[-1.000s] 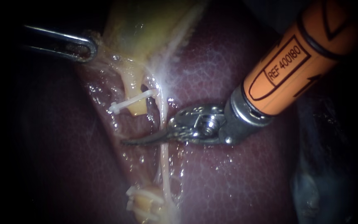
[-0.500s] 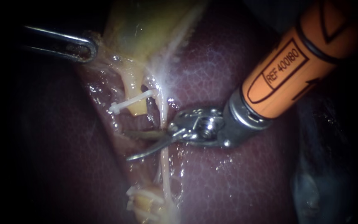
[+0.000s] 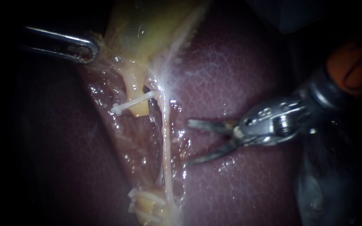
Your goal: Go back from the cut left tube
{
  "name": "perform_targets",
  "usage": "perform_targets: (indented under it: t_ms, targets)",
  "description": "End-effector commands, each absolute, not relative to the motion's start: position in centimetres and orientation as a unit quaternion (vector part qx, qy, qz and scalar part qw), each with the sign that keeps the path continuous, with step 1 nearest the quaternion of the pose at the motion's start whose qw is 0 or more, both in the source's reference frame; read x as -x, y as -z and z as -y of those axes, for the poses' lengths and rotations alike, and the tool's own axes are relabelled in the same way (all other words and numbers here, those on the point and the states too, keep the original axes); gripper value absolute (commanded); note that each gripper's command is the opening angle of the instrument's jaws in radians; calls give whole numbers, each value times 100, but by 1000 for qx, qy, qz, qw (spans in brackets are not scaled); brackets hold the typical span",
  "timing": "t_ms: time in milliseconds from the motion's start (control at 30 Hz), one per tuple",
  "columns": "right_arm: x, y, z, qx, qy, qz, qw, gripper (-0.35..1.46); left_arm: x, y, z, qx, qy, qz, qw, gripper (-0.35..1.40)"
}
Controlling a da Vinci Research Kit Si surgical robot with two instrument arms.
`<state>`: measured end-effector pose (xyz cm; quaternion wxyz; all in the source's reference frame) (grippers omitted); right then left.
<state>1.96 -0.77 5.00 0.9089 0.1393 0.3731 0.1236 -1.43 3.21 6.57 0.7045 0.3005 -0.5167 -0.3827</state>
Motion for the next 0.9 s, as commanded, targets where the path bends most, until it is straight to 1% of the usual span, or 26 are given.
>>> perform_targets:
  t_ms: [33,133,267,367,500,900]
  targets:
    - [-190,-497,74,-135,-123,-370,911,143,143,-657,-321,-301,383,517,704,-35]
    - [-177,-488,67,-121,-130,-357,917,143,143,-657,-321,-301,383,517,704,-35]
    - [-174,-489,66,-103,-128,-341,925,145,144,-657,-321,-300,383,517,704,-35]
    - [-174,-491,67,-119,-122,-347,922,145,145,-658,-320,-300,383,517,705,-35]
    - [-172,-491,68,-114,-122,-342,925,145,152,-665,-315,-296,384,517,706,-35]
    - [-172,-491,68,-116,-122,-343,924,145,191,-713,-298,-294,373,518,711,-35]
